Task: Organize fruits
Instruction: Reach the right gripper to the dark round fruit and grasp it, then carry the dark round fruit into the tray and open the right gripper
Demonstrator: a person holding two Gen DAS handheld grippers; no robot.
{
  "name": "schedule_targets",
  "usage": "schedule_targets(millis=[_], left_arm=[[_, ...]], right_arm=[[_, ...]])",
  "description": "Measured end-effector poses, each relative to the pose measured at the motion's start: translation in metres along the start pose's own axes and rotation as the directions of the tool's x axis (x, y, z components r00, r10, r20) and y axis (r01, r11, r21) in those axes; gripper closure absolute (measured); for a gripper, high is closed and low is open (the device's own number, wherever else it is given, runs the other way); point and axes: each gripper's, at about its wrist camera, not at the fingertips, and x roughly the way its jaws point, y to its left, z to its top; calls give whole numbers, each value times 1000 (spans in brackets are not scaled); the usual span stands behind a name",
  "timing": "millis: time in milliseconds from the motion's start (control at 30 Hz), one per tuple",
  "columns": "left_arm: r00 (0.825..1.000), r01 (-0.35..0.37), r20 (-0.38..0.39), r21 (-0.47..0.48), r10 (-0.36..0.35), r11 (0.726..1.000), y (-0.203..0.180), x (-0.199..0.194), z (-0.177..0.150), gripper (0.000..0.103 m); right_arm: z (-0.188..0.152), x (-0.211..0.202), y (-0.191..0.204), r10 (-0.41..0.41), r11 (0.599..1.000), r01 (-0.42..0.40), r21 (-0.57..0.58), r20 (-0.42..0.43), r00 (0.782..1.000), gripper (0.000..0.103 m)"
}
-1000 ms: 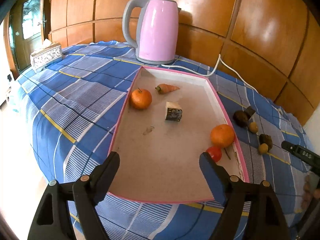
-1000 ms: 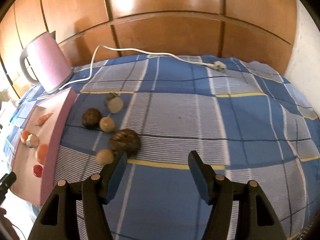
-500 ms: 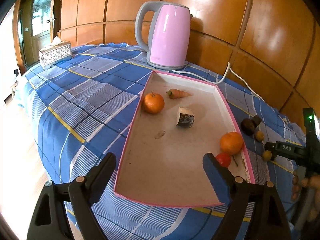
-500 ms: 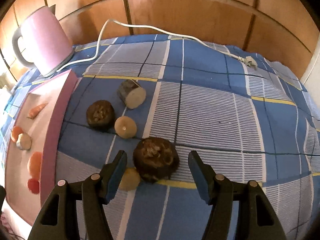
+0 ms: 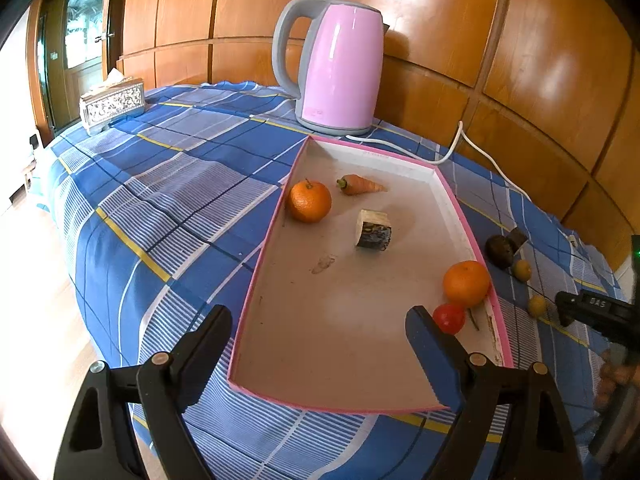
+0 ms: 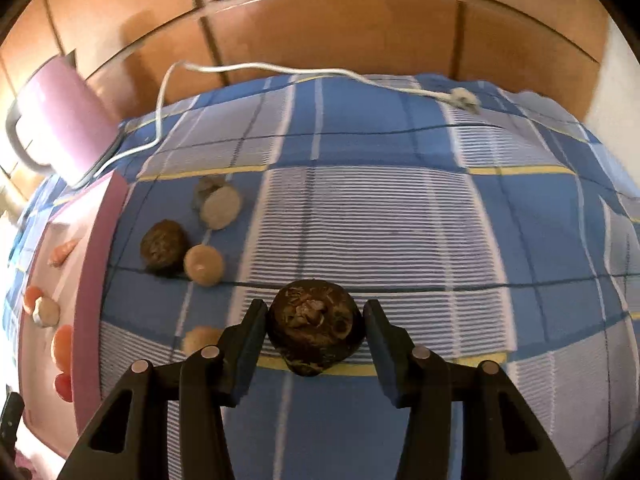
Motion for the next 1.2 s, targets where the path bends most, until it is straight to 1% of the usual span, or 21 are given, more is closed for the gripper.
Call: schedule_targets(millis=[100,200,367,533,667,733,833,967,1100,1133,1200], left_arm=[[1000,2,1,-1,-2,1000,-1,-1,0,13],[1000,6,6,-4,-6,1000,-3,-4,0,13],[1000,11,19,-10,-11,1000,-3,-9,1,12],[1000,13,17,-18,-13,1000,-1,-9,1,12],[1000,10,14,-27,-10,1000,0,-9,1,12],[1000,7,12,-34,-7,999,2,-8,1,11],[1000,3,15,-46,-3,999,4,-7,2,8],[1000,-6,13,-53,7,999,7,-6,1,8],[1000,-12,1,-55,12,998,9,-2,1,7],[1000,-10,0,-54,10,998,10,-2,1,7],[1000,-11,-1,-49,11,999,10,-1,0,7]], right_arm=[[-1,-11,-4,-4,1000,4,1,28,1000,53],[-3,-24,7,20,998,-17,-53,63,998,53],[-11,-44,40,110,981,-93,-172,87,990,53],[-23,-52,69,194,955,-174,-242,61,979,53],[-29,-53,97,263,923,-247,-296,18,965,53],[-30,-53,107,277,911,-260,-320,8,961,53],[-26,-52,124,308,893,-292,-344,-10,951,53],[-17,-50,148,336,871,-317,-375,-15,942,53],[-6,-39,171,354,866,-344,-364,-41,934,53],[-3,-34,179,367,861,-362,-358,-58,928,53],[-2,-27,187,366,861,-367,-353,-72,928,53]])
